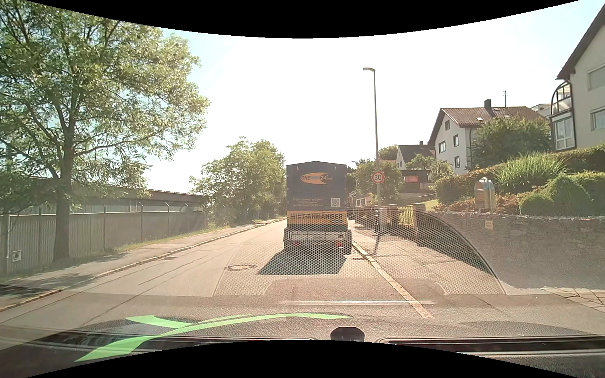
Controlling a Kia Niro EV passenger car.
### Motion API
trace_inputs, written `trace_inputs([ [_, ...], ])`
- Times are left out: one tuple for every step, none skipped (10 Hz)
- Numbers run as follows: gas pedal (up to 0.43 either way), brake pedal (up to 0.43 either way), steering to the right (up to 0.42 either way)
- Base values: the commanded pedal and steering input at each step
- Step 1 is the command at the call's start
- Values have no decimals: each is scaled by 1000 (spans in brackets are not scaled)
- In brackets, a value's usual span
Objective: Follow the waypoints while adhering to traffic rules and regulations
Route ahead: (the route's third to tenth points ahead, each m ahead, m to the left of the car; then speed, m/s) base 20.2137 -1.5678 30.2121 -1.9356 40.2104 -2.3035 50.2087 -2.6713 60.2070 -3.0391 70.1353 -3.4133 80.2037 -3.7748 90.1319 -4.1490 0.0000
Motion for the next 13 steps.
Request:
trace_inputs([
  [0, 573, 28],
  [0, 567, 27],
  [0, 561, 25],
  [0, 561, 26],
  [0, 561, 26],
  [0, 561, 26],
  [0, 561, 26],
  [0, 561, 25],
  [0, 561, 0],
  [0, 561, -31],
  [0, 561, -33],
  [0, 561, -37],
  [0, 561, -51],
])
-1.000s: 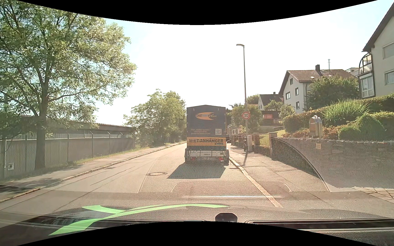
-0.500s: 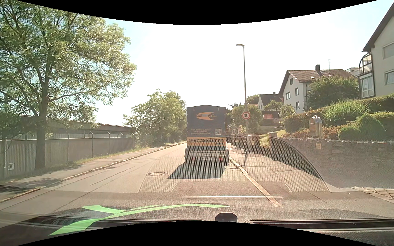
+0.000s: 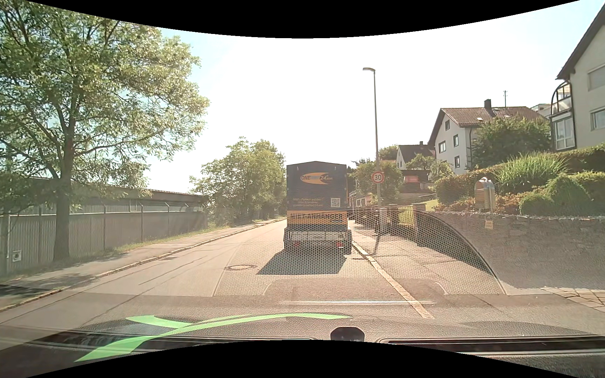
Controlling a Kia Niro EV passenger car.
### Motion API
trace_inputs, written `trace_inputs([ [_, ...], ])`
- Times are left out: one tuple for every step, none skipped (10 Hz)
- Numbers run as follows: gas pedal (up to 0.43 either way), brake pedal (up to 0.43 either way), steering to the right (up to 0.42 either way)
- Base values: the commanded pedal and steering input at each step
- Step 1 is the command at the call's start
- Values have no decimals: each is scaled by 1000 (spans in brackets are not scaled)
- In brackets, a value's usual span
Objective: Follow the waypoints while adhering to traffic rules and regulations
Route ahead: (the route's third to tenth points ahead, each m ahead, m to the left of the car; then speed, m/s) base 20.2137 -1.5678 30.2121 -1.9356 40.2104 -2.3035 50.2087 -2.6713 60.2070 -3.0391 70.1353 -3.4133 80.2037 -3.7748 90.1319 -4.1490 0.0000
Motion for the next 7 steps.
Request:
trace_inputs([
  [0, 561, -62],
  [0, 561, -71],
  [0, 561, -72],
  [0, 561, -65],
  [0, 561, -41],
  [0, 561, -3],
  [0, 561, 9],
])
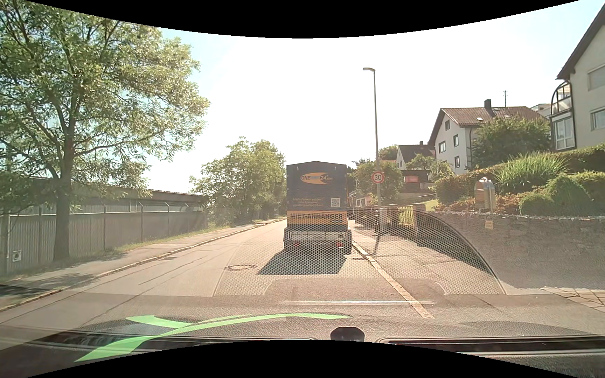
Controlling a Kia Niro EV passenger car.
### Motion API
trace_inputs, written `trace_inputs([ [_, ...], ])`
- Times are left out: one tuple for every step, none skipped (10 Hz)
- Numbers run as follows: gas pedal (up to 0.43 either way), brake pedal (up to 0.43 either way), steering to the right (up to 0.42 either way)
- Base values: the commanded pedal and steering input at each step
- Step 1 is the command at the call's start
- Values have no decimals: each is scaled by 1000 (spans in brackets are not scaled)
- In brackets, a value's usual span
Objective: Follow the waypoints while adhering to traffic rules and regulations
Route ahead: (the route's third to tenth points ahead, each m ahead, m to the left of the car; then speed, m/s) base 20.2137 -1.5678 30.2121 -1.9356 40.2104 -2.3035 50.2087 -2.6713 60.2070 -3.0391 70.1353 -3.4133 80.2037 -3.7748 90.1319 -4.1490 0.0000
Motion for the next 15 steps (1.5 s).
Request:
trace_inputs([
  [0, 561, 5],
  [0, 561, 2],
  [0, 561, 3],
  [0, 555, 3],
  [0, 549, -4],
  [0, 549, -10],
  [0, 549, -12],
  [0, 549, -14],
  [0, 549, -19],
  [0, 549, -24],
  [0, 549, -23],
  [0, 549, -23],
  [0, 549, -22],
  [0, 549, -21],
  [0, 549, -21],
])
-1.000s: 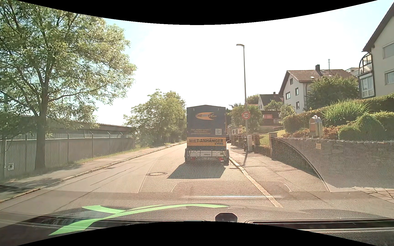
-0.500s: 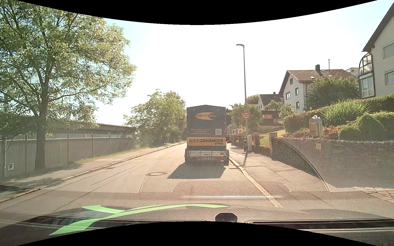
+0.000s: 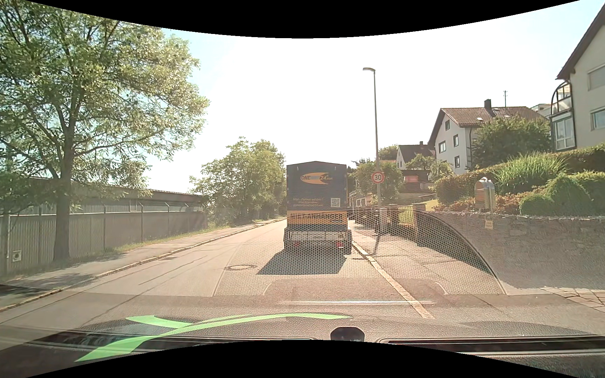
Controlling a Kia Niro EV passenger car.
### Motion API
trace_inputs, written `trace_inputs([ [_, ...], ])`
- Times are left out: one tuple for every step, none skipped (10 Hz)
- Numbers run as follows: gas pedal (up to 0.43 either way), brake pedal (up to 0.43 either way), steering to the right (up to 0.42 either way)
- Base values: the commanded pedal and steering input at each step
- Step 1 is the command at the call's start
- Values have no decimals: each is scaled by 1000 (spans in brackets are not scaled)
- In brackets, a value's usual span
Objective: Follow the waypoints while adhering to traffic rules and regulations
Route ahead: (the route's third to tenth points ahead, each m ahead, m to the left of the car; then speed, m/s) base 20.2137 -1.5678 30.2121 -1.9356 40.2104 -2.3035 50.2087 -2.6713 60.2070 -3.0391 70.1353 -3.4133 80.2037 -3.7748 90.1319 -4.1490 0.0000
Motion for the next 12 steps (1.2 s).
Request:
trace_inputs([
  [0, 549, -21],
  [0, 549, -21],
  [0, 549, -21],
  [0, 549, -21],
  [0, 549, -21],
  [0, 555, -21],
  [0, 549, -21],
  [0, 549, -20],
  [0, 549, -18],
  [0, 549, -11],
  [0, 549, -2],
  [0, 549, 1],
])
